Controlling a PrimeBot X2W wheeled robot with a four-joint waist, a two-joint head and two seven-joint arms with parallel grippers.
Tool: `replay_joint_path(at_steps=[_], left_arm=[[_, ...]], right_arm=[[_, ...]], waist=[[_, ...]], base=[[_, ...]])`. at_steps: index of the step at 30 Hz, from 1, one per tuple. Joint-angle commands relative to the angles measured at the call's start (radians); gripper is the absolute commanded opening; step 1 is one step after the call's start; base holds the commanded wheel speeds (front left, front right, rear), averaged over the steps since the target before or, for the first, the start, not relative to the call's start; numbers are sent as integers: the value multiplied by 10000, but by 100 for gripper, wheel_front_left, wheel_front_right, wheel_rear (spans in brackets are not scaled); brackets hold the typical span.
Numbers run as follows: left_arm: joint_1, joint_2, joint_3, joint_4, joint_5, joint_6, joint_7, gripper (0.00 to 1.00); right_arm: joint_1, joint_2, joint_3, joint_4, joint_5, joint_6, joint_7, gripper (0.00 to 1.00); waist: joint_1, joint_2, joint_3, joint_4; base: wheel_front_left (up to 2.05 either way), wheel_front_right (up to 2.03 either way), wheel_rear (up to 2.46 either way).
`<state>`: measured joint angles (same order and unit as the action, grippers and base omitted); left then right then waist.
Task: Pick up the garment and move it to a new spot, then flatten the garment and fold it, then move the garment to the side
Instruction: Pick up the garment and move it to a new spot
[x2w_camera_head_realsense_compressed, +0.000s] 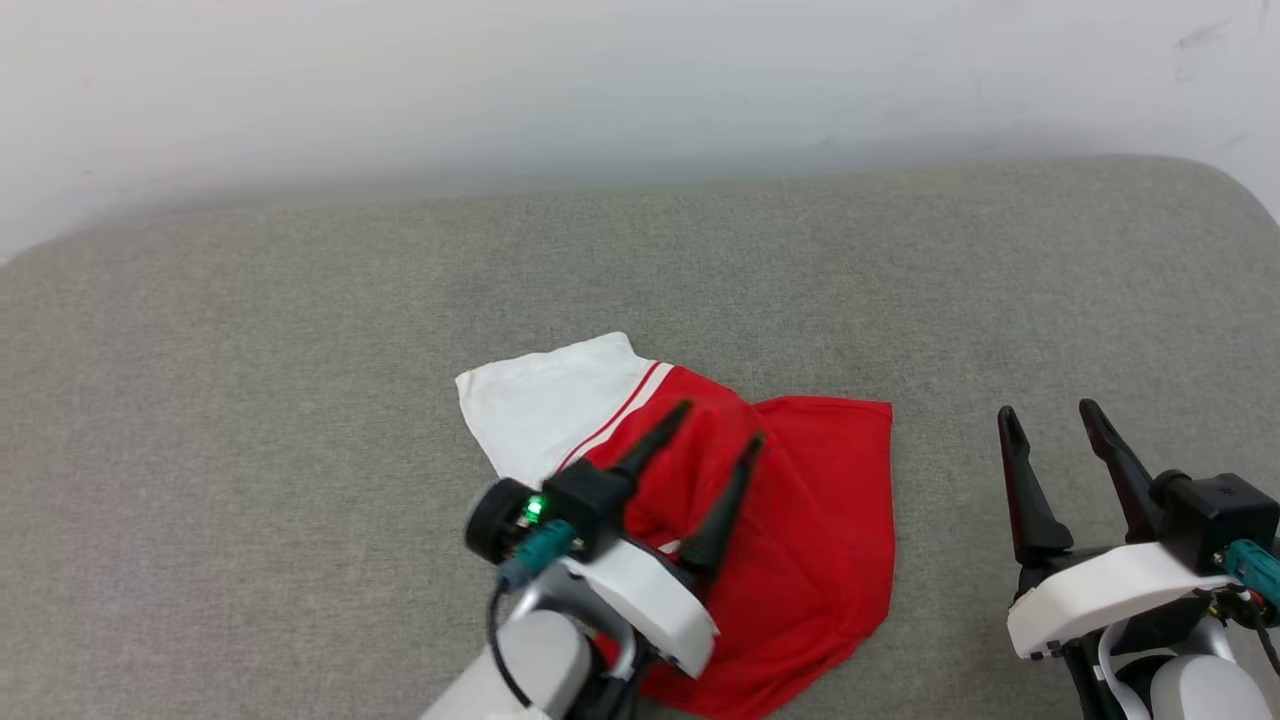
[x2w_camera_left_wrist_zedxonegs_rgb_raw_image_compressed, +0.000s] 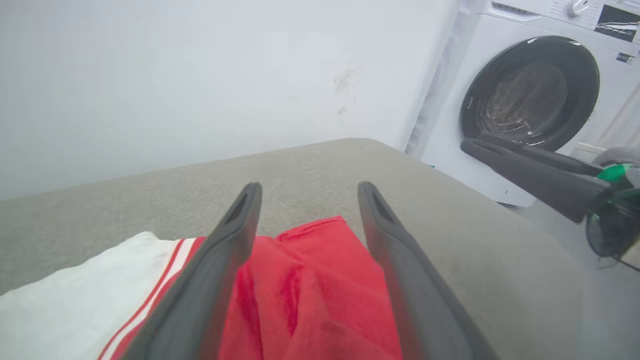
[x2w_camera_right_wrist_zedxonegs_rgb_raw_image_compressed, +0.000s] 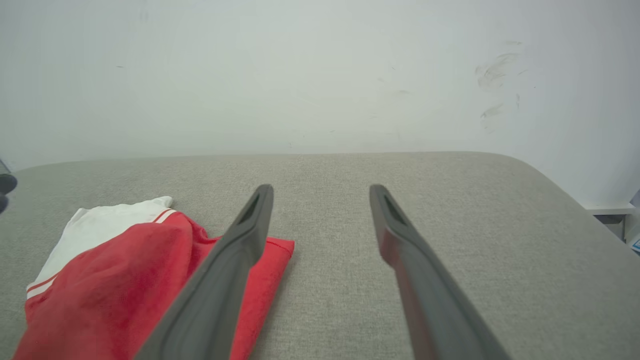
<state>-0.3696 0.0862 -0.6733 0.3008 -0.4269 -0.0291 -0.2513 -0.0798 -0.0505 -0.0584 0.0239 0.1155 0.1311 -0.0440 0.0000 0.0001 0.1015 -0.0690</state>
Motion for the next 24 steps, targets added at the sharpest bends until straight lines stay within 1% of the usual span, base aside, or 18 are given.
replay_joint_path(at_steps=[1,6,14,19,24], left_arm=[[73,119,332,-39,-70,173,-94,100],[407,417,1578,-415,-4,510,-154,100],[1533,928,3652,-843,291,923,-150,100],[2317,1141,4572,-1020,454,922,-149,100],[2927,1215,4854,-1097,673,819,-141,100]], right_arm=[[151,3,17,-75,-69,-7,34,100],[292,3,64,-144,-1,-7,136,100],[558,3,104,-194,-25,-7,265,100],[792,3,170,-238,-1,-7,357,100],[995,3,242,-337,6,-7,460,100]], waist=[[0,-1,-86,92],[0,-1,-237,242],[0,-1,-611,357],[0,-1,-872,379],[0,-1,-1010,384]], base=[[0,0,0],[0,0,0],[0,0,0],[0,0,0],[0,0,0]])
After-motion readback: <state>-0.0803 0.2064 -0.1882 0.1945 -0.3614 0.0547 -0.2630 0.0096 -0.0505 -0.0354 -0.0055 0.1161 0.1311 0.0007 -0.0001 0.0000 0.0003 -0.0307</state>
